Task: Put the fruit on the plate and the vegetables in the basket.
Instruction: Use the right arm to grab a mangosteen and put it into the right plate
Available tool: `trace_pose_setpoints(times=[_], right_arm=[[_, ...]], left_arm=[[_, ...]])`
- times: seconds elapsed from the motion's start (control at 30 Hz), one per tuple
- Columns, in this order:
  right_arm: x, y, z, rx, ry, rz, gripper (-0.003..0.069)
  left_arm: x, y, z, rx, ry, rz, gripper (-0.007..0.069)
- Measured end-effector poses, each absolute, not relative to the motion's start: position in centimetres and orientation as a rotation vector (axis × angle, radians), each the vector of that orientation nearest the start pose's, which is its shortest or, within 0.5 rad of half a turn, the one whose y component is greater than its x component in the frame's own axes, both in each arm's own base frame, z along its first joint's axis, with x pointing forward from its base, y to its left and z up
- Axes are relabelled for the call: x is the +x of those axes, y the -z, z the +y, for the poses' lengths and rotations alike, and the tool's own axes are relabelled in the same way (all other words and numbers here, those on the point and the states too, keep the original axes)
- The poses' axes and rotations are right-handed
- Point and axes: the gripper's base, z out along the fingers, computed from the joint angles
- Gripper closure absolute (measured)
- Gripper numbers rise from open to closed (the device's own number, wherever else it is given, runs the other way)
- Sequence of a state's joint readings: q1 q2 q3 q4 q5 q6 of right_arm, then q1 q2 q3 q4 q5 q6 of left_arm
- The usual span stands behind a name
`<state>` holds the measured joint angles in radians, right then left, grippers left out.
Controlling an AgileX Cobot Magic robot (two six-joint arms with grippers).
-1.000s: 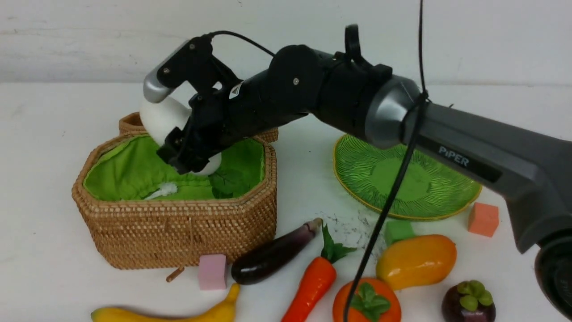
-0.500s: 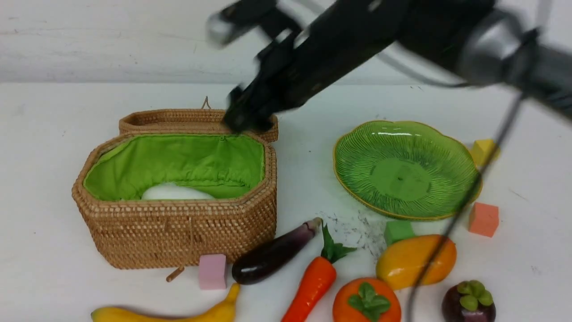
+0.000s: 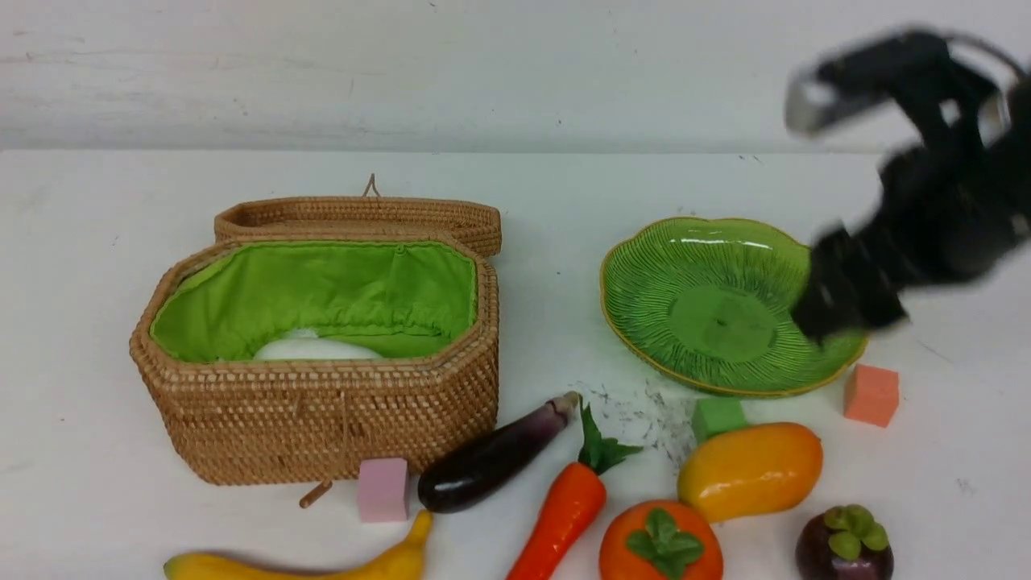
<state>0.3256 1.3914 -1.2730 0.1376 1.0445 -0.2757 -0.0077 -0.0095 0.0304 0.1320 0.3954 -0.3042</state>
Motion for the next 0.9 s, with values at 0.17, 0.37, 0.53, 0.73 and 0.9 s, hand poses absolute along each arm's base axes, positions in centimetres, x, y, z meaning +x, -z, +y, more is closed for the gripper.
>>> trace_pose_setpoints(times=[0.17,0.37,0.53,0.73,0.9], right_arm=[[23.3,-28.5,9.0,-0.711,-0.205,2.637,0.0013],[23.3,-25.6,8.7,-0.65,-0.169,2.695,0.0001],[24.4,-24.2,8.9,-0.629,-0.154,2.724,0.0001],[25.4,-21.5,9.3,-0.636,-0.145,2.825,0.0004],[26.1,-19.6,9.5,-0.645,-0.137,2.884,0.0012]], left_arm=[[5.2,-16.8,0.4,-0.2,0.081,1.887,0.0386],[5.2,-16.8,0.4,-0.2,0.081,1.887,0.0386],[5.2,-16.8,0.4,-0.2,0.081,1.887,0.0386],[5.2,-16.8,0.4,-0.2,0.081,1.887,0.0386],[5.2,-16.8,0.4,-0.2,0.081,1.887,0.0386]])
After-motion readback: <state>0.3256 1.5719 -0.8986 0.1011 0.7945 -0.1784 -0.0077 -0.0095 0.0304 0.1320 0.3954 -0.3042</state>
